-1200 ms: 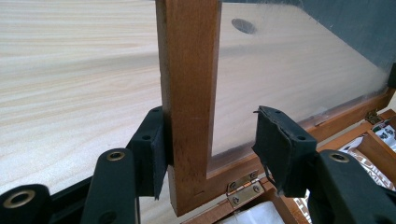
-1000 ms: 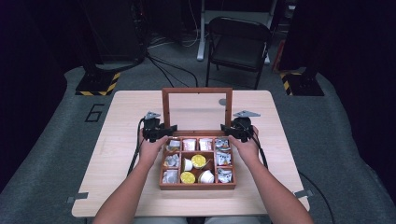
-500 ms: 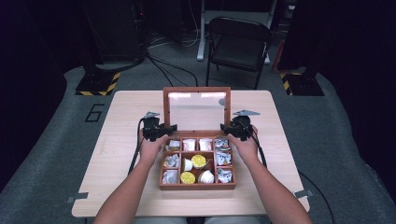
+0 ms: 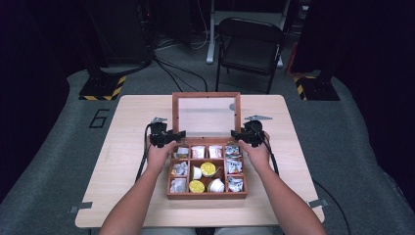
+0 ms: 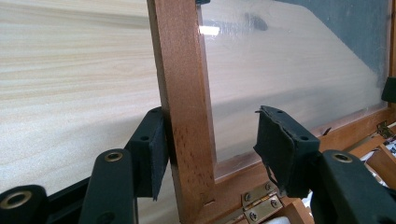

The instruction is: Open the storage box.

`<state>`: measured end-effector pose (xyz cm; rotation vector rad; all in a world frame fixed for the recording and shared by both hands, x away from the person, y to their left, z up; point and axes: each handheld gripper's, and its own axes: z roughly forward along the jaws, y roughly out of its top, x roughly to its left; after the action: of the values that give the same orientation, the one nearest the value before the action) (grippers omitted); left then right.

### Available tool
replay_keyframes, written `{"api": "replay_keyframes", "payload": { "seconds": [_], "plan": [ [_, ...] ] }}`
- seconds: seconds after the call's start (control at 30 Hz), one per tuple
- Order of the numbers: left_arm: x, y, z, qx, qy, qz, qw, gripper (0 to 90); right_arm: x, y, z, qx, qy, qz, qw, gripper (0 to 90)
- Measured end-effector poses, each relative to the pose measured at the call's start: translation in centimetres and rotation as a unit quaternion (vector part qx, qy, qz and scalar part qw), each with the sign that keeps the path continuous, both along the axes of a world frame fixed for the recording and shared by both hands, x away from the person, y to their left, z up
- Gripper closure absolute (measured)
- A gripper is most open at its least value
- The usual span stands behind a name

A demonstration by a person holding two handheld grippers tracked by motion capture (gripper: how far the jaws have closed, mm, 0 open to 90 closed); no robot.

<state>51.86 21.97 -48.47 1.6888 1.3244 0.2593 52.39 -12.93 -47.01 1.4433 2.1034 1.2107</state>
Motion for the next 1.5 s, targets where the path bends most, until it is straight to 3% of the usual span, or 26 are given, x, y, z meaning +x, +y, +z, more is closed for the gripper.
{"api": "replay_keyframes", "payload": {
  "seconds": [0.1, 0.8, 1.2, 1.5],
  "plan": [
    [0.0, -0.2, 0.0, 0.016, -0.003, 0.003, 0.9999, 43.1, 0.1, 0.0, -0.1, 0.005, 0.006, -0.002, 1.0, 51.9],
    [0.5, -0.3, -0.7, -0.006, 0.015, 0.015, 0.9998, 39.3, 0.5, 0.1, -0.6, 0.015, 0.029, -0.01, 0.9994, 46.8],
    [0.6, -0.5, -0.9, 0.005, 0.02, 0.004, 0.9998, 34.2, 0.7, 0.1, -0.9, 0.019, 0.037, -0.009, 0.9991, 43.3],
    [0.8, -0.5, -1.0, 0.001, 0.024, 0.004, 0.9997, 33.3, 0.8, 0.2, -1.1, 0.021, 0.042, -0.008, 0.9989, 40.9]
  ]
}}
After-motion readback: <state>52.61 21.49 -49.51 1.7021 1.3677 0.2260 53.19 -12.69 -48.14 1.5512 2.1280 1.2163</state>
